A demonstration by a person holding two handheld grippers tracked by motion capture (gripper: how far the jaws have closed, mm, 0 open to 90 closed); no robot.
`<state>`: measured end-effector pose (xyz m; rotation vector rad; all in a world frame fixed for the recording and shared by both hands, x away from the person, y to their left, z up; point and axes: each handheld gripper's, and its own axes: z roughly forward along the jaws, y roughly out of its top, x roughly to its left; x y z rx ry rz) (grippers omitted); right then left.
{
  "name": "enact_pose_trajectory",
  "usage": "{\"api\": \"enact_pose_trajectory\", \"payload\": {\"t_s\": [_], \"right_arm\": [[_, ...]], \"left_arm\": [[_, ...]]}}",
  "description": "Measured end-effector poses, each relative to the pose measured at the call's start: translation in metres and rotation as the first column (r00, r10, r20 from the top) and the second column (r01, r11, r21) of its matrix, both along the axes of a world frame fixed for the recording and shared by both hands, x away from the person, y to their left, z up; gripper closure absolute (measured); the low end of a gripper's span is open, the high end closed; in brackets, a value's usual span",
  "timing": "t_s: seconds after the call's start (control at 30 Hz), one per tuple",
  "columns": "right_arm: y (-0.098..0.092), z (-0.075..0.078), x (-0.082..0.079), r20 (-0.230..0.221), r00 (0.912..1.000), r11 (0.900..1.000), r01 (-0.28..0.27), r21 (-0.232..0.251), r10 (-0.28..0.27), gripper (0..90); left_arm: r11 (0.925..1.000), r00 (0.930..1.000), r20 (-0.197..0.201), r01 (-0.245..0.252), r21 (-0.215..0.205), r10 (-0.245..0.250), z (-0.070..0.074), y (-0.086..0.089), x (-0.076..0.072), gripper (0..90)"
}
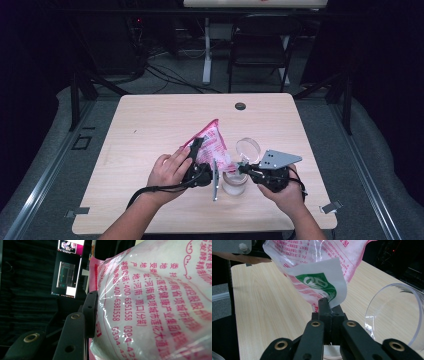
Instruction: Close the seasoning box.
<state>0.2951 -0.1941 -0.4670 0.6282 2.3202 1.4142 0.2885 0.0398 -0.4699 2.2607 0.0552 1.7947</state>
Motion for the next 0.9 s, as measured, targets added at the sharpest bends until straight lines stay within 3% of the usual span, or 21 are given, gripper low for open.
{"api": "enact_pose_trajectory", "payload": {"t_s": [0.9], "right_arm": [[-0.0006, -0.0029, 0.0017, -0.004, 1.0, 1.0, 0.006, -0.015, -0.007, 90.0]], "left_arm": [[0.9999, 1.0, 0.0, 0.008, 0.008, -0.008, -0.0015, -0.0031, -0.0005, 63.0]]}}
